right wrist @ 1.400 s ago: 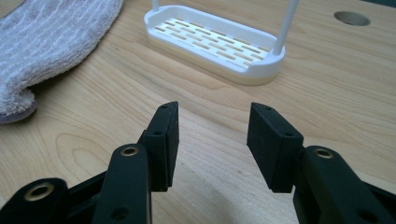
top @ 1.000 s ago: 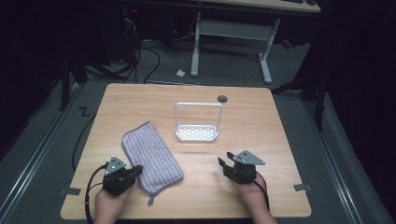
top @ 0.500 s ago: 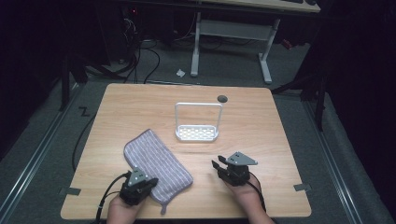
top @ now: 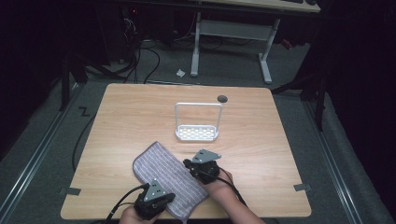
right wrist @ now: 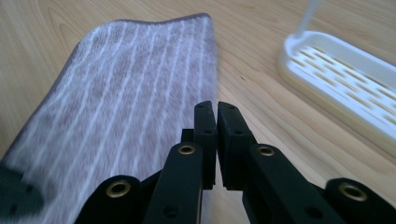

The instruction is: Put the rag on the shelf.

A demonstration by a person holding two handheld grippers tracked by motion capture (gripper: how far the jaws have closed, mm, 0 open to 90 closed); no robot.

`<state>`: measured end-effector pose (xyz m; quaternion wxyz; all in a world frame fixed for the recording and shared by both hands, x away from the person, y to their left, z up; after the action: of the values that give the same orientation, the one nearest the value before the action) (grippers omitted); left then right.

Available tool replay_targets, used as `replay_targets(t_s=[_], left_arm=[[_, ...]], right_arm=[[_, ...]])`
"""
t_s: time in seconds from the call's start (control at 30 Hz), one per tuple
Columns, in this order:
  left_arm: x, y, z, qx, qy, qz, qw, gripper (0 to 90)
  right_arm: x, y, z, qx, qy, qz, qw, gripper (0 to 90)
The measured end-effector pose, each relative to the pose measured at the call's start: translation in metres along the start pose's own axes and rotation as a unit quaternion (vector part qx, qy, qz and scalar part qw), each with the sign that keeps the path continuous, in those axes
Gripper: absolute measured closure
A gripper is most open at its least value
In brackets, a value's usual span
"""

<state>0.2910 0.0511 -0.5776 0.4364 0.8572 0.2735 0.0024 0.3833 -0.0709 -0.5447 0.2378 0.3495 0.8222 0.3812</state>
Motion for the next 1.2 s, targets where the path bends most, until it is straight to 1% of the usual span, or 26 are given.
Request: replay_targets(t_s=[0.03, 0.07, 0.13, 0.17, 0.2, 0.23, 0.3, 0.37, 0.4, 0.5, 0.53, 0.57, 0.6, 0.7, 0.77, 0.8, 0.9, 0.97, 1.0, 1.03, 1.07, 1.1, 1.13, 1.17, 1.2], left_arm=[[0.000, 0.000, 0.000, 0.000, 0.000, 0.000, 1.0000, 89.8], [0.001, 0.000, 0.000, -0.002, -0.007, -0.004, 1.0000, 89.7], [0.002, 0.000, 0.000, -0.004, -0.009, -0.006, 0.9999, 89.6], [0.002, 0.000, 0.000, -0.004, -0.009, -0.006, 0.9999, 89.2], [0.002, 0.000, -0.001, -0.005, -0.010, -0.007, 0.9999, 89.2], [0.002, -0.001, -0.001, -0.005, -0.011, -0.006, 0.9999, 88.8], [0.003, -0.001, -0.001, -0.005, -0.013, -0.007, 0.9999, 88.5], [0.003, 0.000, 0.000, -0.006, -0.013, -0.008, 0.9999, 88.4], [0.004, 0.000, 0.000, -0.007, -0.012, -0.009, 0.9999, 88.3], [0.004, 0.002, 0.002, -0.009, -0.010, -0.010, 0.9999, 87.8], [0.003, 0.003, 0.004, -0.011, -0.010, -0.008, 0.9999, 87.5], [0.003, 0.003, 0.004, -0.011, -0.010, -0.008, 0.9999, 87.2], [0.003, 0.006, 0.008, -0.014, -0.014, -0.010, 0.9998, 86.7], [0.002, 0.012, 0.015, -0.014, -0.020, -0.014, 0.9996, 85.1], [-0.001, 0.016, 0.021, -0.015, -0.031, -0.018, 0.9993, 83.7], [-0.003, 0.017, 0.023, -0.014, -0.037, -0.019, 0.9990, 82.4], [-0.011, 0.018, 0.026, -0.010, -0.047, -0.009, 0.9988, 81.2], [-0.017, 0.017, 0.026, -0.007, -0.059, -0.006, 0.9982, 80.2], [-0.020, 0.015, 0.026, -0.006, -0.068, -0.001, 0.9976, 79.2], [-0.023, 0.014, 0.025, -0.005, -0.073, 0.008, 0.9973, 78.2], [-0.026, 0.012, 0.025, -0.004, -0.073, 0.016, 0.9972, 78.2], [-0.028, 0.011, 0.024, -0.002, -0.074, 0.021, 0.9971, 78.0], [-0.028, 0.011, 0.024, -0.002, -0.074, 0.021, 0.9971, 76.9], [-0.030, 0.011, 0.022, -0.003, -0.077, 0.020, 0.9968, 74.6], [-0.029, 0.011, 0.020, -0.005, -0.078, 0.018, 0.9968, 74.6]], right_arm=[[0.002, 0.002, 0.008, 0.007, 0.004, -0.002, 1.0000, 88.3], [0.004, 0.003, 0.017, 0.017, 0.003, -0.008, 0.9998, 88.9], [0.007, 0.000, 0.029, 0.033, 0.008, -0.014, 0.9993, 89.8], [0.007, 0.000, 0.029, 0.033, 0.008, -0.014, 0.9993, 89.8], [0.009, -0.003, 0.033, 0.044, 0.010, -0.013, 0.9989, 90.0], [0.010, -0.011, 0.038, 0.052, 0.011, -0.014, 0.9985, 90.0], [0.009, -0.014, 0.033, 0.053, 0.012, -0.009, 0.9985, 90.0], [0.008, -0.019, 0.027, 0.055, 0.009, -0.012, 0.9984, 90.0], [0.007, -0.023, 0.022, 0.055, 0.008, -0.013, 0.9984, 90.0], [0.003, -0.036, 0.004, 0.057, 0.003, -0.004, 0.9984, 90.0], [0.002, -0.043, -0.004, 0.058, 0.000, 0.000, 0.9983, 90.0], [0.002, -0.043, -0.004, 0.058, 0.000, 0.000, 0.9983, 90.0], [-0.002, -0.053, -0.016, 0.056, -0.006, 0.005, 0.9984, 90.0], [-0.010, -0.065, -0.031, 0.058, -0.015, 0.019, 0.9980, 90.0], [-0.017, -0.071, -0.039, 0.060, -0.021, 0.026, 0.9977, 90.0], [-0.020, -0.075, -0.043, 0.062, -0.023, 0.034, 0.9972, 90.0], [-0.025, -0.082, -0.051, 0.062, -0.025, 0.050, 0.9965, 90.0], [-0.026, -0.085, -0.056, 0.064, -0.025, 0.055, 0.9962, 90.0], [-0.025, -0.086, -0.057, 0.064, -0.026, 0.056, 0.9960, 90.0], [-0.025, -0.088, -0.059, 0.063, -0.025, 0.058, 0.9960, 89.9], [-0.024, -0.089, -0.061, 0.063, -0.023, 0.063, 0.9958, 89.8], [-0.024, -0.089, -0.062, 0.062, -0.021, 0.065, 0.9958, 89.5], [-0.024, -0.089, -0.062, 0.059, -0.018, 0.063, 0.9961, 88.2], [-0.025, -0.087, -0.064, 0.050, -0.018, 0.069, 0.9962, 86.1], [-0.025, -0.087, -0.064, 0.050, -0.018, 0.069, 0.9962, 86.1]])
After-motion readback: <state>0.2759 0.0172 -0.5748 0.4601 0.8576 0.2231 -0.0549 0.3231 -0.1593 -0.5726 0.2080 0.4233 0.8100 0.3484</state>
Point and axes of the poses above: each handheld gripper's, and its own axes: z roughly forward along the jaws, y roughly out of its top, x roughly to its left, the point moved 7 cm from there along z, roughly forward along the jaws, and after that the axes turned 9 degrees about -y, right-handed, at the moved point
